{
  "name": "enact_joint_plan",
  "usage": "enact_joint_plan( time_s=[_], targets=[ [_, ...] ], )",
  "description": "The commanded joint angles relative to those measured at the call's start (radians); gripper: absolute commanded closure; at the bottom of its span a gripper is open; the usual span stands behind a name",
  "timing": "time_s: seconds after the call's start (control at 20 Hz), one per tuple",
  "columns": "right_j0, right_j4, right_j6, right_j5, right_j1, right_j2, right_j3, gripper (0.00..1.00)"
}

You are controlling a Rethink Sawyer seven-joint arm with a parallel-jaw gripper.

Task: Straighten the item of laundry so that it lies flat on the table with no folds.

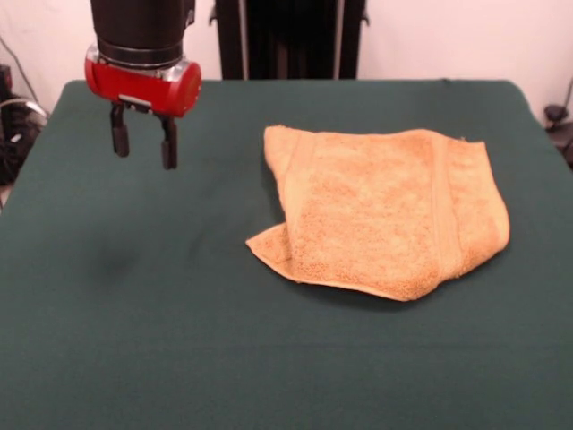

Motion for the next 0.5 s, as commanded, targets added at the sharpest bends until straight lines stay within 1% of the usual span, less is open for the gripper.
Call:
enact_joint_plan(
  time_s=[0.05,0.5],
  targets=[
    [0.052,0.050,0.081,0.034,0.037,0.061,0.066,0.00],
    [0.059,0.063,0.088,0.032,0.026,0.057,0.079,0.00]
  ],
)
